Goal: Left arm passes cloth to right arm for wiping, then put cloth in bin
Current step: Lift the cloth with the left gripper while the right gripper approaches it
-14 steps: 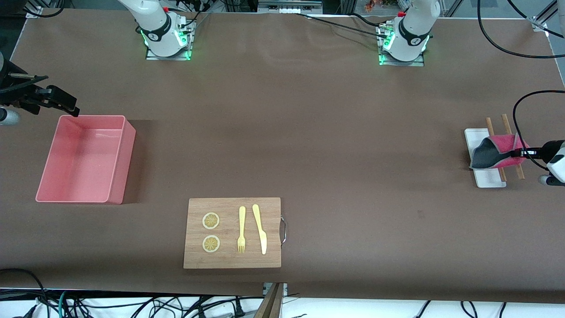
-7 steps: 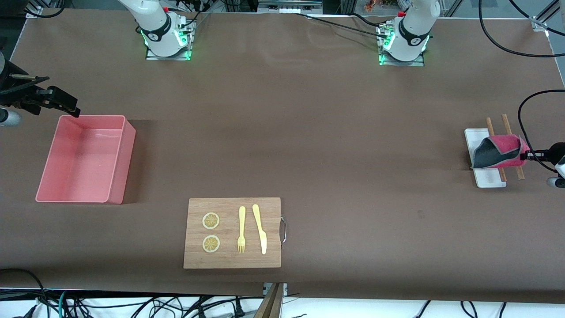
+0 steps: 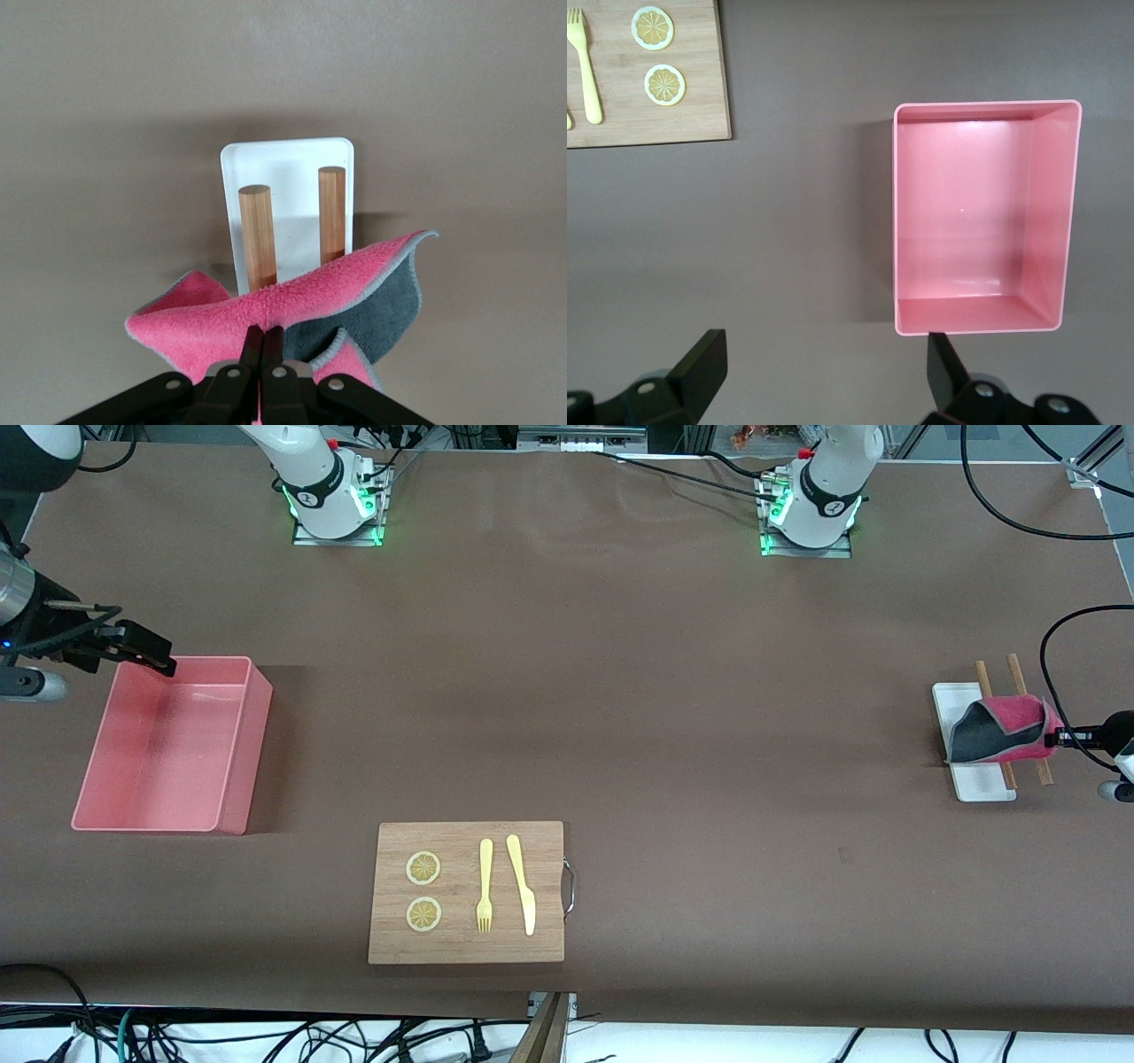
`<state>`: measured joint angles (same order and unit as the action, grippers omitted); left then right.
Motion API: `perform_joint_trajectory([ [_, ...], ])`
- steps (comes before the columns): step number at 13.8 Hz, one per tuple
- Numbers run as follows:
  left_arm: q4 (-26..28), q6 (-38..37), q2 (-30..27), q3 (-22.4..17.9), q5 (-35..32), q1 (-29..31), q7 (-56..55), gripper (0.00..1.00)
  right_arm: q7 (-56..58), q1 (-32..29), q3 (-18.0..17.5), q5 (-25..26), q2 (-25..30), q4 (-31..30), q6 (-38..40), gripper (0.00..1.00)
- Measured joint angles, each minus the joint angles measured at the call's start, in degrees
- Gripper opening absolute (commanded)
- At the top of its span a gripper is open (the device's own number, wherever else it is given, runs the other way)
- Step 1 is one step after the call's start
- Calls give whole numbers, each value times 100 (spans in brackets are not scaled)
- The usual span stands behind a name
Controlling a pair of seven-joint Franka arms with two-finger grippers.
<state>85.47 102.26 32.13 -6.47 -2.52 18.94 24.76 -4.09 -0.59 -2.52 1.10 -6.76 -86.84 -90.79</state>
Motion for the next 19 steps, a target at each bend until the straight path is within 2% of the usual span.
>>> perform_joint_trajectory([
  [4, -587, -734, -4, 64, 1, -105, 0, 0, 0, -4, 0, 25, -44, -194, -271, 100],
  [8, -1387, -1800, -17, 82, 2, -691, -7, 0, -370, -4, -9, 31, -105, -301, -337, 99],
  [10, -1693, -2084, -25, 90, 2, -1045, -26, 0, -1129, -3, -182, -34, -128, -302, -366, 99],
  [14, -2118, -2398, -67, 142, 28, -1718, -112, 0, -2559, 22, -756, -150, -198, -304, -616, 99],
  [16, -2241, -2445, -110, 151, 192, -2206, -624, 0, -3038, 26, -839, -413, -251, -310, -822, 99],
  [19, -2291, -2460, -118, 164, 826, -2953, -2081, 0, -3573, 21, -977, -889, -430, -323, -1214, 99],
])
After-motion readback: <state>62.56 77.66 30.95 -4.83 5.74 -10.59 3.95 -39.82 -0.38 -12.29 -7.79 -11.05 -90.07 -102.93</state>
